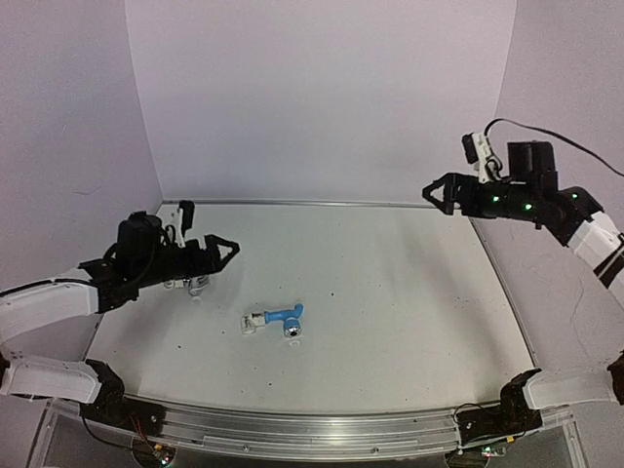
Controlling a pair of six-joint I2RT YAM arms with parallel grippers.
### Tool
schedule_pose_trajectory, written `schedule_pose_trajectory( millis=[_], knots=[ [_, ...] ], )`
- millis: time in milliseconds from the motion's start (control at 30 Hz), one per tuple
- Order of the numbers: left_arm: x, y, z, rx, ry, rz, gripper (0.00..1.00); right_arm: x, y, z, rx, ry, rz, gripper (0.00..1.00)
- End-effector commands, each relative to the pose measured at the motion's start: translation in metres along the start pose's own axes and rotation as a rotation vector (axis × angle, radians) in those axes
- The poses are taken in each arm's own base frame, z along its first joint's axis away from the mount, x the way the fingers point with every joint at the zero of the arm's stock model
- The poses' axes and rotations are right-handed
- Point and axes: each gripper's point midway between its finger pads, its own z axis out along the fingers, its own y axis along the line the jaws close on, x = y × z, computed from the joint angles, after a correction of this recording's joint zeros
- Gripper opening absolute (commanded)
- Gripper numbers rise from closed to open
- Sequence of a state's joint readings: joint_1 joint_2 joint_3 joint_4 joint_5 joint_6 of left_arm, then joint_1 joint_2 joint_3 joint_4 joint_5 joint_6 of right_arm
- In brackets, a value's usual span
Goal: Install the water faucets
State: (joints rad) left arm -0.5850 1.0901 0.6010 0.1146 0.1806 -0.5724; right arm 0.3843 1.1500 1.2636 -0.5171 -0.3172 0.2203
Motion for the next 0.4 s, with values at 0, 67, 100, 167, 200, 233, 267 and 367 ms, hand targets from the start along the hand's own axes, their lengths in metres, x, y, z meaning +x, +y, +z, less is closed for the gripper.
schedule_pose_trajectory(
  millis=[0,67,100,167,200,233,267,367],
  knots=[
    [-0.087,-0.019,-0.079,-0.176,-0.222,0.032,1.0,-0.068,-0.001,-0.083,0.169,-0.247,-0.151,0.98],
    [-0.126,-0.048,-0.114,-0.128,-0.343,0.068,1.0,-0.088,0.008,-0.11,0.169,-0.328,-0.163,0.98],
    [-0.148,-0.066,-0.134,-0.099,-0.408,0.106,1.0,-0.1,0.013,-0.127,0.166,-0.38,-0.168,0.98],
    [-0.172,-0.088,-0.159,-0.062,-0.478,0.152,1.0,-0.111,0.02,-0.147,0.159,-0.446,-0.176,0.98],
    [-0.178,-0.093,-0.166,-0.061,-0.497,0.173,1.0,-0.113,0.021,-0.152,0.158,-0.466,-0.174,0.98],
    [-0.188,-0.1,-0.179,-0.059,-0.53,0.186,1.0,-0.114,0.025,-0.161,0.141,-0.491,-0.178,0.98],
    [-0.194,-0.104,-0.187,-0.062,-0.552,0.199,1.0,-0.111,0.032,-0.162,0.1,-0.501,-0.199,0.98],
    [-0.205,-0.112,-0.206,-0.062,-0.601,0.221,1.0,-0.114,0.037,-0.161,0.063,-0.508,-0.15,0.98]
  ],
)
